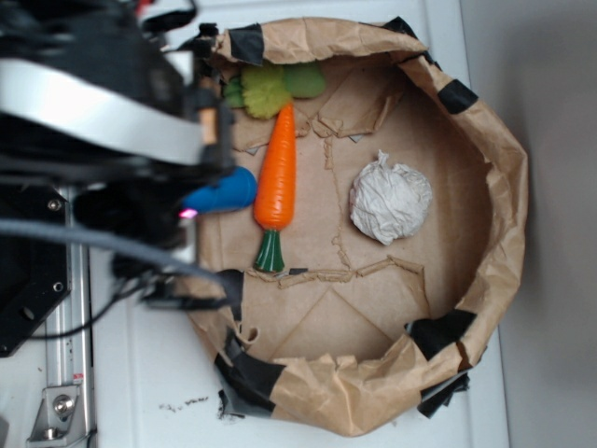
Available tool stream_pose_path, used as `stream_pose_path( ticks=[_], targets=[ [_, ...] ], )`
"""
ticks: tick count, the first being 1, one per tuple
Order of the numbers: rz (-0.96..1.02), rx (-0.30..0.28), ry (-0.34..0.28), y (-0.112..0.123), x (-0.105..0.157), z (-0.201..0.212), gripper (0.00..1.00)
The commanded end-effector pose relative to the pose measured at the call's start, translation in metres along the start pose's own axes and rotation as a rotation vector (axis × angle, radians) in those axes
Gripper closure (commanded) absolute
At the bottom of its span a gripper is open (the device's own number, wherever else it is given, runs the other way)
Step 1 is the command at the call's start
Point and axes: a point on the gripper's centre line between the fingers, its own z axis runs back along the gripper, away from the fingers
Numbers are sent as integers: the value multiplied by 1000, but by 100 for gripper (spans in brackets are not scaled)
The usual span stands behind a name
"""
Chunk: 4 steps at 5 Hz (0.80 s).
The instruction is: Grab the white paper.
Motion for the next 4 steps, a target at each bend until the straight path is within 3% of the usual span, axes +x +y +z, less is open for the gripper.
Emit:
stream_pose_path(
  ticks=[1,2,4],
  targets=[
    [-44,-29,-5,5,69,-55,0],
    [-65,13,69,-2,82,-100,0],
    [-11,40,177,4,70,-184,0]
  ],
)
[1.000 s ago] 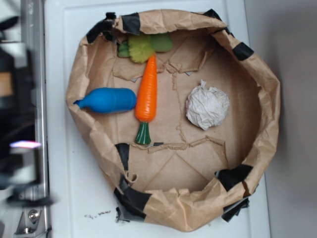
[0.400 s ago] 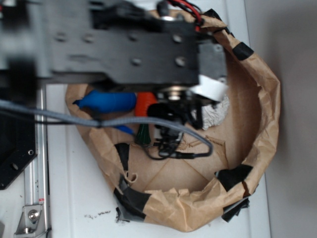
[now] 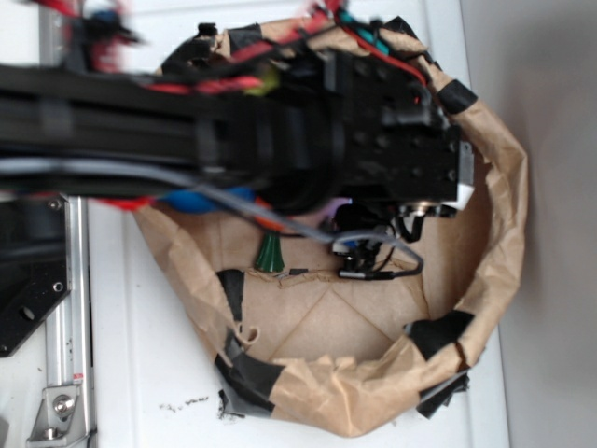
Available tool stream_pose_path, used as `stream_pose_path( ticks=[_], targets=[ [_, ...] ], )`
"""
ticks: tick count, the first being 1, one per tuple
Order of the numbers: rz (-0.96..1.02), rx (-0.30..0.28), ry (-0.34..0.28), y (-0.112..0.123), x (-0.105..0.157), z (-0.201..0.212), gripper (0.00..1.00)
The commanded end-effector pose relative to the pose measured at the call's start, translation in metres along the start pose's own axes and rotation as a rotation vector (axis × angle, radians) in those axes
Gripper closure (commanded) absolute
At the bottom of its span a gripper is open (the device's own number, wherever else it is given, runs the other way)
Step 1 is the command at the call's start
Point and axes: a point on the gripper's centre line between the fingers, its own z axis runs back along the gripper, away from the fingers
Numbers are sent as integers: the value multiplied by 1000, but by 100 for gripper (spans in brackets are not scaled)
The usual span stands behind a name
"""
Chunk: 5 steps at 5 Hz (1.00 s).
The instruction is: Grab the white paper.
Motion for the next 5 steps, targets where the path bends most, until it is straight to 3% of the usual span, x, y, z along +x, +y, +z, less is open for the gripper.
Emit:
stream_pose_path(
  ticks=[1,2,4,5],
  targets=[
    [57,-45,-2,16,0,-19,100],
    [42,-124,-38,21,-7,12,100],
    [22,-132,-195,14,-50,111,100],
    [-23,-159,-234,0,-63,136,100]
  ],
)
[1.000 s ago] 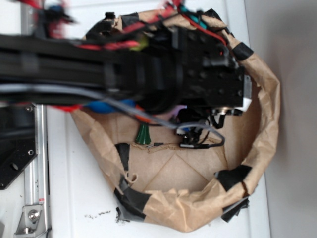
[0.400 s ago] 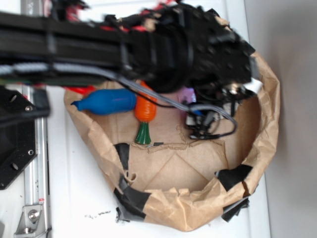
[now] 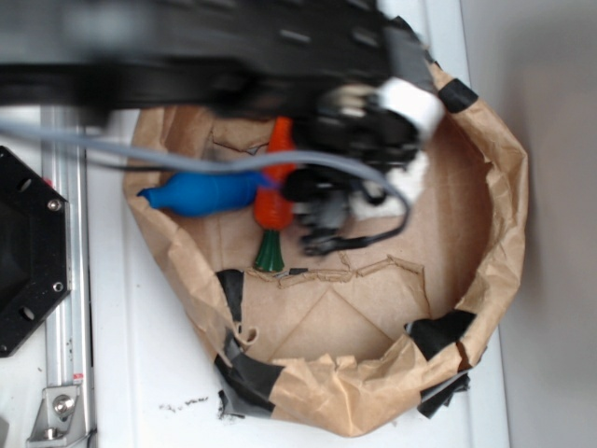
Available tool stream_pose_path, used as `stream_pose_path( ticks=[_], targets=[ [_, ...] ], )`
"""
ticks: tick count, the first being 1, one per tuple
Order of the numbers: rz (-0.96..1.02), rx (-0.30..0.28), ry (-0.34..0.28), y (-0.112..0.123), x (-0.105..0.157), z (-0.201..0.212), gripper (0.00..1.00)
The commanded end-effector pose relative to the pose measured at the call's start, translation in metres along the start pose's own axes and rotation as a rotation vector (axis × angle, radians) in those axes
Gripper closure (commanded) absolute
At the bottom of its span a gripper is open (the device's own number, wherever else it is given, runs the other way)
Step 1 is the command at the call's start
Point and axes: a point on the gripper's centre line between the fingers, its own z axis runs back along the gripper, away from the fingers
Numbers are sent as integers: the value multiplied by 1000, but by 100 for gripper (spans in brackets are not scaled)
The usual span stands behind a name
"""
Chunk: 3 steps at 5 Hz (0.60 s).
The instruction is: Grab the white paper.
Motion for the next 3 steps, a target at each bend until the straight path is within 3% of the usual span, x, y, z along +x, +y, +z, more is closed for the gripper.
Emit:
stream_pose_path(
  ticks=[1,2,3],
  targets=[
    [54,-43,-77,-23,-16,42,100],
    [95,-8,-5,-34,-14,43,100],
    [98,37,22,-31,-14,35,100]
  ],
)
